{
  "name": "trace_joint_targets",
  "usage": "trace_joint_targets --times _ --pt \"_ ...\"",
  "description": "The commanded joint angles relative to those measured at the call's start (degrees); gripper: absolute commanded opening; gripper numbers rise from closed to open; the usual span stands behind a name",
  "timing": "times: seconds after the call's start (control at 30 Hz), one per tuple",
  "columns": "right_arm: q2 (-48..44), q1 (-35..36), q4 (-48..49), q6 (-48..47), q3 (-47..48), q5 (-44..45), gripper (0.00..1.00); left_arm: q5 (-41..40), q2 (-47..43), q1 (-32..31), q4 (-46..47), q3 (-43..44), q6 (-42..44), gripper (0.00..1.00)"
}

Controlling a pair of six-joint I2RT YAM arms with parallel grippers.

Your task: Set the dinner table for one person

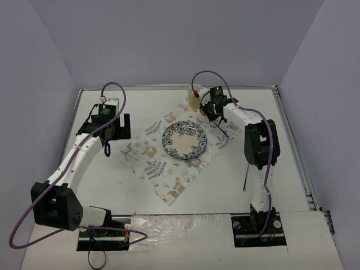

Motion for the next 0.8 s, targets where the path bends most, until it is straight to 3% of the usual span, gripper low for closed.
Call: trace_joint_targets --times 0.0,0.63,0.77 --pt "0.8 0.0 -0.2 -2.5 3.7 -1.2 0.00 -1.2 -0.9 0.3 1.6 1.8 0.3 0.97" --pt "4.7 -1.3 -0.7 -3.6 4.7 -0.8 0.00 -1.3 -0.5 0.3 1.4 1.9 0.4 0.97" --pt "4.7 -1.4 -0.7 -4.0 4.6 -0.4 0.05 -1.3 -0.5 0.3 1.5 1.8 0.4 0.97"
